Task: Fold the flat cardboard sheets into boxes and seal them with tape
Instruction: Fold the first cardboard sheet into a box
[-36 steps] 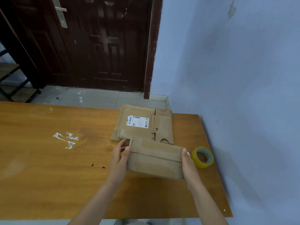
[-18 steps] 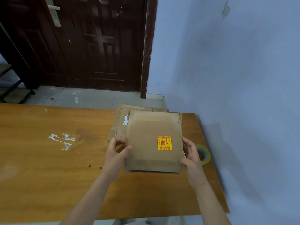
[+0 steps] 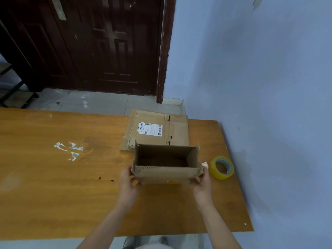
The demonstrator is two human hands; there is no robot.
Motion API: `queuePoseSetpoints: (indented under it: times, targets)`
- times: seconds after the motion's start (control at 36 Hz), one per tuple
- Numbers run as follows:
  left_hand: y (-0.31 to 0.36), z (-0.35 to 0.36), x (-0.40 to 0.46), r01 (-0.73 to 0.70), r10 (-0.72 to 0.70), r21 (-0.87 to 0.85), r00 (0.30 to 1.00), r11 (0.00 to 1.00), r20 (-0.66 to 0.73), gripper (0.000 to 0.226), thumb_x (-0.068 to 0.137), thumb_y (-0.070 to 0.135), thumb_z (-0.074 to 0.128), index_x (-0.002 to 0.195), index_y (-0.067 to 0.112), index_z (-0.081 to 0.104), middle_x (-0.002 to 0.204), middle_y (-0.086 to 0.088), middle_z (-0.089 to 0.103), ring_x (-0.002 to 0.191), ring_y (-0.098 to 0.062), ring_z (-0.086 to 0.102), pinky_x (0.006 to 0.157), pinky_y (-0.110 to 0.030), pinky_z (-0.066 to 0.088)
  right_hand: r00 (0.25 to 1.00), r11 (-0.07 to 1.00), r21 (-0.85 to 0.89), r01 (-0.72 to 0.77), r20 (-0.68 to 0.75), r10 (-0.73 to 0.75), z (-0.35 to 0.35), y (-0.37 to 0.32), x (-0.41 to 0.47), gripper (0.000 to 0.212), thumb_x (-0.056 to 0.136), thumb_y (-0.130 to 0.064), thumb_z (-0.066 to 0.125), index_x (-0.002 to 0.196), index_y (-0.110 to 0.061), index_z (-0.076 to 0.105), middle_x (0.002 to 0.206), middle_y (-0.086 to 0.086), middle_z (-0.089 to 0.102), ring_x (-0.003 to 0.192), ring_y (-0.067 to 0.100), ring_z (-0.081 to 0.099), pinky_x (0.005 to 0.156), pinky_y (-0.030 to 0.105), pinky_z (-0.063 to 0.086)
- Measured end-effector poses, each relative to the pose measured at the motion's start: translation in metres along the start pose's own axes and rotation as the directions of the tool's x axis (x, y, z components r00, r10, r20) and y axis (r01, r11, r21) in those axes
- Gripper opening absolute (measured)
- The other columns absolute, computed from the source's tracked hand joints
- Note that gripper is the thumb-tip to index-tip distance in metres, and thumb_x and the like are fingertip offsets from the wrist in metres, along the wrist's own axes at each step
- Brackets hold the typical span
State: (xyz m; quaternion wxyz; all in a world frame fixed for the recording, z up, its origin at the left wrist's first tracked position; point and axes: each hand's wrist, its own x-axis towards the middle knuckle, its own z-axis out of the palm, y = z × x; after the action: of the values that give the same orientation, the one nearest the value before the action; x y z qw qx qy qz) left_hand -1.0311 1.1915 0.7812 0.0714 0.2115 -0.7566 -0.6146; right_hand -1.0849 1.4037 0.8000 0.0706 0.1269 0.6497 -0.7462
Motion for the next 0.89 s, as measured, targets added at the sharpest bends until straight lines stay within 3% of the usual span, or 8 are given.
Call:
queuePoseSetpoints:
  times: [0.08, 0.17, 0.36, 0.5, 0.64, 0.75, 0.83, 0.89]
  targets:
    - [-0.014, -0.001, -0.001, 0.068, -0.069, 0.024, 0.996, 0.997, 0.053, 0.058, 0.078, -0.018, 0.059, 0.112, 0.026, 0.043, 0.119, 0.002, 0.046, 0.110, -0.013, 0.050, 0.084, -0.019, 0.048, 0.998, 0.998, -0.033, -0.057, 0.016, 0.058, -0.002, 0.012, -0.002, 0.047, 0.083, 0.022, 0.050, 0.104, -0.020, 0.051, 0.104, 0.004, 0.057, 0.093, 0.015, 0.058, 0.068, 0.016, 0.054]
    - [-0.025, -0.003, -0.006, 0.148, -0.151, 0.036, 0.981, 0.988, 0.119, 0.060, 0.080, -0.016, 0.057, 0.113, 0.031, 0.040, 0.119, 0.005, 0.045, 0.113, -0.016, 0.048, 0.092, -0.027, 0.047, 0.995, 0.979, -0.184, -0.090, 0.023, 0.096, -0.007, 0.024, -0.006, 0.051, 0.084, 0.017, 0.053, 0.117, -0.022, 0.043, 0.108, -0.001, 0.056, 0.094, 0.002, 0.055, 0.067, 0.007, 0.049]
    - [-0.033, -0.003, -0.006, 0.165, -0.172, 0.071, 0.978, 0.984, 0.114, 0.052, 0.085, -0.013, 0.053, 0.124, 0.019, 0.041, 0.114, 0.005, 0.051, 0.112, -0.011, 0.048, 0.079, -0.018, 0.049, 0.987, 0.941, -0.312, -0.135, 0.042, 0.156, -0.009, 0.032, 0.004, 0.052, 0.089, 0.005, 0.055, 0.123, -0.031, 0.038, 0.114, -0.009, 0.053, 0.109, 0.009, 0.050, 0.087, 0.022, 0.043]
    - [-0.034, -0.013, 0.005, 0.147, -0.152, 0.114, 0.988, 0.983, 0.034, 0.029, 0.090, -0.006, 0.050, 0.107, 0.016, 0.055, 0.102, 0.005, 0.060, 0.104, -0.018, 0.056, 0.091, -0.033, 0.046, 0.982, 0.916, -0.365, -0.169, 0.017, 0.188, -0.017, 0.027, 0.012, 0.035, 0.094, -0.001, 0.047, 0.122, -0.022, 0.050, 0.113, -0.004, 0.058, 0.107, 0.013, 0.053, 0.087, 0.025, 0.042]
    - [-0.010, -0.024, 0.015, 0.116, -0.131, -0.099, 0.978, 0.988, -0.162, 0.018, 0.098, 0.008, 0.042, 0.098, 0.017, 0.059, 0.100, 0.001, 0.061, 0.102, -0.021, 0.057, 0.090, -0.039, 0.047, 0.991, 0.930, -0.342, -0.132, -0.065, 0.117, -0.029, 0.008, 0.020, 0.023, 0.097, -0.007, 0.044, 0.108, -0.020, 0.060, 0.108, -0.002, 0.063, 0.106, 0.016, 0.057, 0.093, 0.034, 0.048]
    - [0.020, -0.030, 0.021, -0.041, 0.011, -0.124, 0.973, 0.991, -0.229, 0.012, 0.096, 0.013, 0.049, 0.095, 0.019, 0.059, 0.098, -0.001, 0.061, 0.097, -0.017, 0.057, 0.084, -0.034, 0.047, 0.998, 0.954, -0.297, -0.047, -0.061, 0.030, -0.027, -0.016, 0.021, 0.020, 0.096, -0.017, 0.049, 0.114, -0.020, 0.058, 0.112, -0.003, 0.060, 0.107, 0.012, 0.056, 0.093, 0.032, 0.048]
    - [0.038, -0.027, 0.023, -0.205, 0.214, 0.069, 0.964, 0.976, -0.160, 0.014, 0.091, 0.009, 0.058, 0.096, 0.021, 0.059, 0.098, 0.006, 0.056, 0.098, -0.012, 0.053, 0.080, -0.023, 0.044, 0.992, 0.917, -0.382, 0.116, 0.005, -0.124, -0.015, -0.031, 0.018, 0.023, 0.093, -0.020, 0.056, 0.115, -0.026, 0.055, 0.112, -0.013, 0.053, 0.105, -0.001, 0.050, 0.089, 0.022, 0.042]
    - [0.046, -0.022, 0.025, -0.354, 0.377, 0.238, 0.924, 0.905, -0.061, 0.017, 0.086, 0.005, 0.064, 0.094, 0.019, 0.062, 0.100, 0.010, 0.054, 0.100, -0.011, 0.051, 0.083, -0.023, 0.042, 0.961, 0.820, -0.508, 0.262, 0.062, -0.268, -0.006, -0.037, 0.018, 0.023, 0.089, -0.016, 0.061, 0.107, -0.030, 0.055, 0.106, -0.018, 0.050, 0.103, 0.000, 0.049, 0.089, 0.021, 0.041]
